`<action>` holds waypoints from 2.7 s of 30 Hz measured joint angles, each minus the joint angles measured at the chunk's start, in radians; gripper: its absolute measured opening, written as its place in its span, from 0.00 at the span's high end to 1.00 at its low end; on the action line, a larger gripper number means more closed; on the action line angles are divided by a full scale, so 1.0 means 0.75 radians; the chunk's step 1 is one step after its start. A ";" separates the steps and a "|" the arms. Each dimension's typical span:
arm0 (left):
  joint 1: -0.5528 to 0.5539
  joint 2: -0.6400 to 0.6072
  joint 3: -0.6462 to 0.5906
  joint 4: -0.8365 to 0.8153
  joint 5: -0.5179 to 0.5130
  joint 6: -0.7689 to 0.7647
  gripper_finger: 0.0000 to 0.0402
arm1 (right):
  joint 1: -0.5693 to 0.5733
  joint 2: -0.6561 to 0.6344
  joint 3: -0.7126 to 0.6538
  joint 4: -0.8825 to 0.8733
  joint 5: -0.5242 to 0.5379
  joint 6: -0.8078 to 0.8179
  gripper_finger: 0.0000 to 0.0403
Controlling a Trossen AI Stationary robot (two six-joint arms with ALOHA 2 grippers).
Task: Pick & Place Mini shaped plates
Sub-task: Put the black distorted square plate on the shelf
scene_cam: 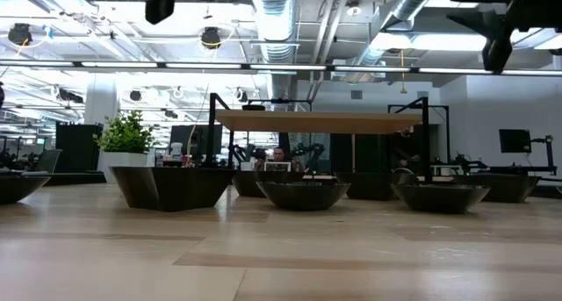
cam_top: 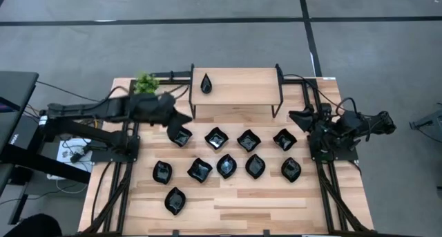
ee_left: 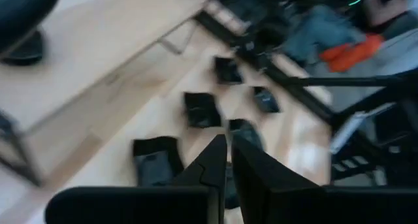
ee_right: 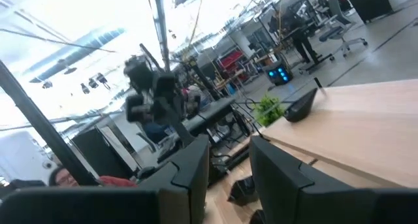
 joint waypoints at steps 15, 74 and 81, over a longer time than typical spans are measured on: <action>-0.330 -0.127 -0.474 0.301 -0.140 -0.163 0.94 | 0.005 0.000 0.000 -0.003 -0.008 0.003 0.74; -0.436 -0.928 -1.040 0.522 -0.158 -0.132 0.96 | 0.144 1.254 0.821 -0.838 -0.561 0.708 0.74; -0.436 -0.927 -1.039 0.522 -0.158 -0.132 0.96 | 0.144 1.315 0.821 -0.958 -0.578 0.865 0.74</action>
